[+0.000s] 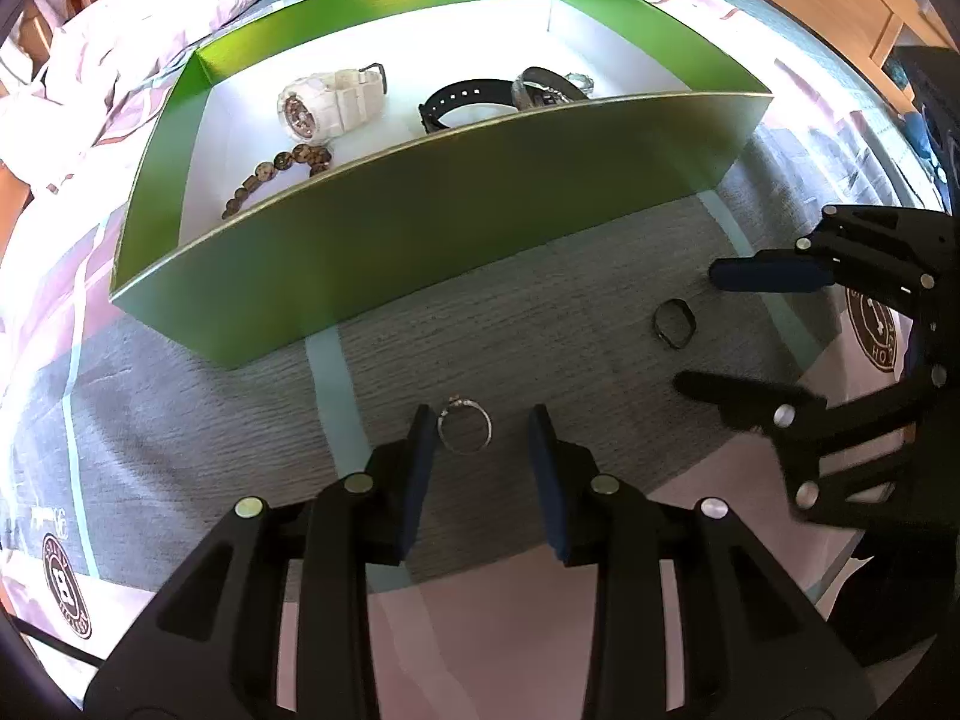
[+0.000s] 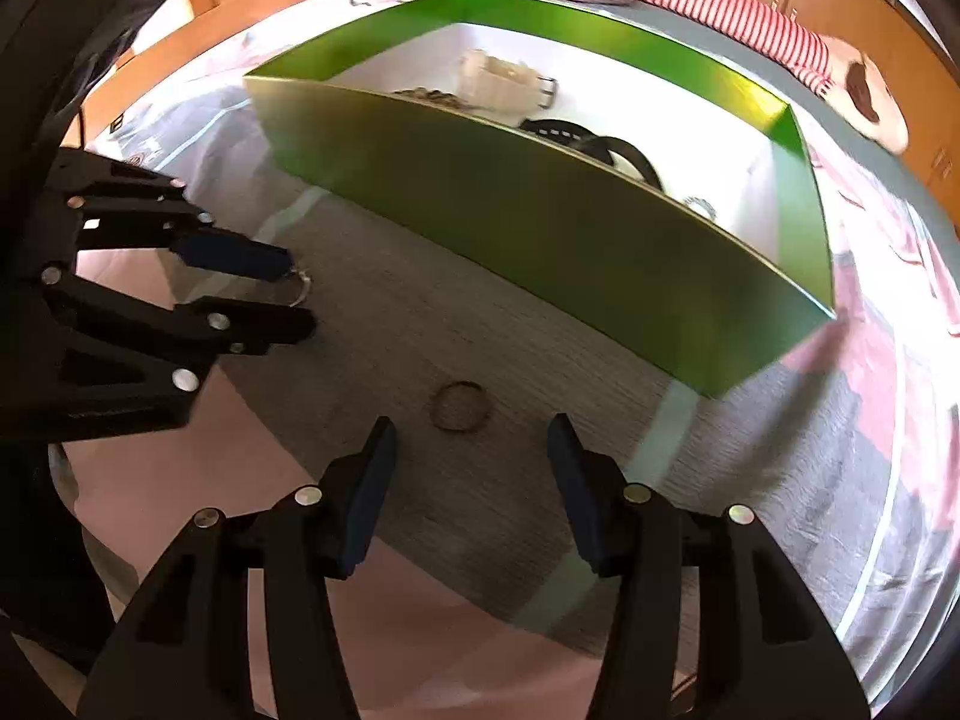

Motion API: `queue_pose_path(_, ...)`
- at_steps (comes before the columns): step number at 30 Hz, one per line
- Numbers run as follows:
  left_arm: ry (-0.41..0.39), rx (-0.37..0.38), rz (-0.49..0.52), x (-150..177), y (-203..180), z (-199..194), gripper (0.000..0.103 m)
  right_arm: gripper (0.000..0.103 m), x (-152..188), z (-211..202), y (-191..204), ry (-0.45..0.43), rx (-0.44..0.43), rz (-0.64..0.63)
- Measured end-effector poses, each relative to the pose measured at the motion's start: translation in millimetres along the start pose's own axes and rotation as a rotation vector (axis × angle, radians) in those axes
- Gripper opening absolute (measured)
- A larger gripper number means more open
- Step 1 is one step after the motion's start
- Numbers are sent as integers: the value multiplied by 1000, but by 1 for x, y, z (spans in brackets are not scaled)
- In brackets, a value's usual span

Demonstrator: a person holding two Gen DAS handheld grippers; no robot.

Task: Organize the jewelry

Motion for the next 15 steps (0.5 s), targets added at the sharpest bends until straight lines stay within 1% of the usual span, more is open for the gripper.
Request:
queue_pose_path(4,-3,3,4,1,-4,0,32,51,2,1,5,-2,-9,-15)
queue_pose_path(7,-7,20,25,1,-10,-1,32,51,3,-2,10,4,-78,-8)
queue_pose_path(11,-13,29,40,1,-13,-3,32,51,3,-11,17,-9,-145,-20)
queue_pose_path(12,-14,30,32,1,-11,-3,32,51,1,-13,17,-17,-147,-14)
queue_pose_path(15,-15,24,11,1,-6,-4,32,51,-5,-14,8,-30,-106,15)
Point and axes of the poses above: each gripper's, at about its wrist camera, not at the fingertips, and z roughly the way its jaws point, y to its left, x to its underside, the point moved 6 cm from there along z, roughly the way its jaws point, and after that the axes turned 11 degrees about z, right-handed, at the moved point
